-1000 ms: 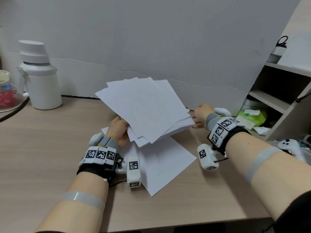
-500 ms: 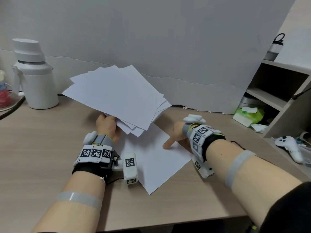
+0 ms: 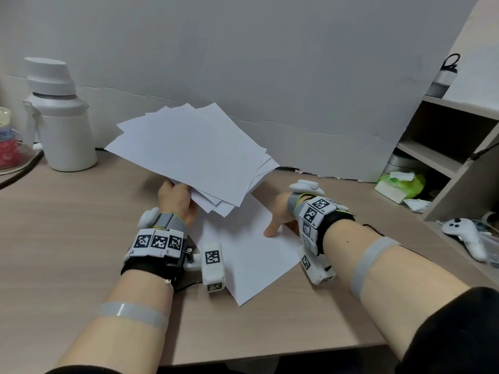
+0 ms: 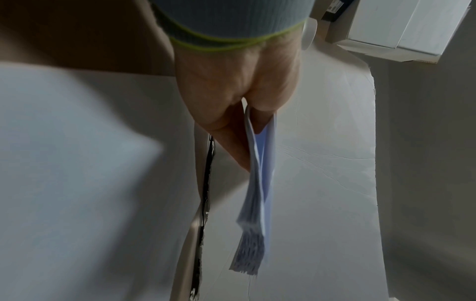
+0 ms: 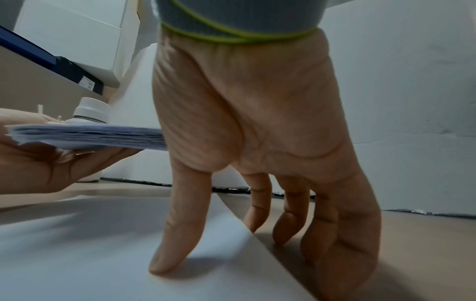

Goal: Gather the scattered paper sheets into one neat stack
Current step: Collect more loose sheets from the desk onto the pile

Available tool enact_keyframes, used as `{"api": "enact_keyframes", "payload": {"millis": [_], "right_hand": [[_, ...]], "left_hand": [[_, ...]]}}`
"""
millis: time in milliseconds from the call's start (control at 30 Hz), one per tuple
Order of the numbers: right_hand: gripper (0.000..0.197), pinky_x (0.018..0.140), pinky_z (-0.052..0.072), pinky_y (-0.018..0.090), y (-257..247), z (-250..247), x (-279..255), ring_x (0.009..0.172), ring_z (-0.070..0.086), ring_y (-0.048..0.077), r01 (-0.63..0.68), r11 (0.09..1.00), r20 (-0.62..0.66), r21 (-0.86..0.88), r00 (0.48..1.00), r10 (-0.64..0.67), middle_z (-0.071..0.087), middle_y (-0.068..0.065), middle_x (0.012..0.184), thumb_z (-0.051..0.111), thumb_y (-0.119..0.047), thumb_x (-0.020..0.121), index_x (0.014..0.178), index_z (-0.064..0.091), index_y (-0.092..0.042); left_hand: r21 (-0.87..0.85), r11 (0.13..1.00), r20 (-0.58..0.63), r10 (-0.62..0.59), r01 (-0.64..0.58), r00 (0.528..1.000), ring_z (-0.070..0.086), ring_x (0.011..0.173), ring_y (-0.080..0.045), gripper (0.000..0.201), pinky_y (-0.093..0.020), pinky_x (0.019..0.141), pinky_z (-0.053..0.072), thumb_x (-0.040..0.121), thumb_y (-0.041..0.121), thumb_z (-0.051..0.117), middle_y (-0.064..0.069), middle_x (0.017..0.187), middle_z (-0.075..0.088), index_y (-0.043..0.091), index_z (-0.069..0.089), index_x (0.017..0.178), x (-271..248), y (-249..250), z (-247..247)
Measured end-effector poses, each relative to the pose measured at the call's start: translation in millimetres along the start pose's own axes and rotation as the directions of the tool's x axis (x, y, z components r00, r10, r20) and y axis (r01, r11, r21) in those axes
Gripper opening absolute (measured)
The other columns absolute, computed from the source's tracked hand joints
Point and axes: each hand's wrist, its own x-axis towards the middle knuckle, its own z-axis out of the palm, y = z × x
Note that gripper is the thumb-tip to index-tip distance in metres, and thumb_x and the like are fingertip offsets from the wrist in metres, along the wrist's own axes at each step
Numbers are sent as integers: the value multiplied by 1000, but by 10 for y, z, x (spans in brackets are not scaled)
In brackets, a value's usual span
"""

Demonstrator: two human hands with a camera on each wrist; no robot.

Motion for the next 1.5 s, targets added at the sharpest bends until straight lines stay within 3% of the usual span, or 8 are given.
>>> {"api": "enact_keyframes", "payload": {"millis": [133, 300, 500, 800, 967, 1100, 1200, 1500], "right_hand": [[91, 56, 37, 29, -18, 4, 51, 105, 46, 31, -23, 999, -12, 24, 1000, 23, 49, 9, 116, 87, -60, 54, 125, 54, -14], [67, 90, 46, 35, 151, -16, 109, 104, 56, 29, 29, 990, -84, 141, 996, -17, 58, 6, 113, 80, -48, 74, 124, 54, -13], [39, 92, 54, 38, 523, -222, 217, 97, 67, 31, 113, 891, -321, 439, 946, 38, 70, 11, 106, 70, -31, 84, 113, 66, -5], [22, 65, 36, 29, 818, -669, -61, 77, 52, 33, 452, 665, -736, 595, 639, 223, 58, 12, 84, 44, -12, 97, 95, 66, -13], [23, 51, 24, 32, 507, -770, -294, 66, 28, 22, 643, 634, -848, 430, 529, 38, 37, 2, 64, 43, -13, 97, 75, 50, -10], [27, 69, 36, 27, 28, -666, -365, 75, 43, 21, 680, 654, -794, 332, 575, -196, 53, -6, 71, 44, -17, 97, 82, 66, -19], [30, 94, 49, 33, -297, -500, -388, 102, 62, 27, 675, 693, -707, 254, 618, -343, 71, 1, 113, 46, -21, 97, 113, 72, -21], [36, 92, 50, 34, -716, -108, -353, 106, 62, 26, 582, 799, -497, 151, 744, -448, 67, 3, 118, 58, -38, 85, 117, 67, -23]], "left_hand": [[-25, 999, 11, -24, 25, 1000, 67, 89, -27, 30, -42, 89, 55, 89, -14, 52, -7, 96, 68, 15, 60, 95, 20, -8, -26], [-58, 998, -1, -22, 22, 1000, 67, 91, -29, 31, -46, 95, 53, 89, -15, 51, -6, 94, 69, 14, 60, 93, 33, -34, -30], [-62, 998, 36, -14, 16, 999, 67, 91, -26, 33, -43, 95, 53, 89, -17, 49, -5, 97, 69, 14, 60, 95, 45, -63, -17], [3, 999, 96, -46, 46, 994, 67, 106, -35, 28, -50, 98, 53, 89, -15, 53, -8, 101, 72, 9, 62, 101, 81, -150, 17], [61, 996, 169, -79, 70, 982, 69, 94, -30, 26, -49, 93, 54, 90, -13, 55, -10, 105, 72, 7, 64, 103, 89, -196, 36], [84, 993, 199, -95, 80, 975, 69, 90, -29, 26, -44, 83, 57, 92, -13, 53, -14, 108, 70, 4, 61, 110, 82, -214, 30], [96, 992, 205, -103, 85, 973, 68, 89, -29, 25, -43, 81, 57, 92, -15, 51, -15, 105, 69, 4, 62, 103, 80, -224, 25], [131, 982, 227, -161, 133, 961, 68, 91, -33, 35, -47, 89, 56, 87, -17, 51, -21, 105, 70, -3, 61, 117, 57, -230, 6]]}}
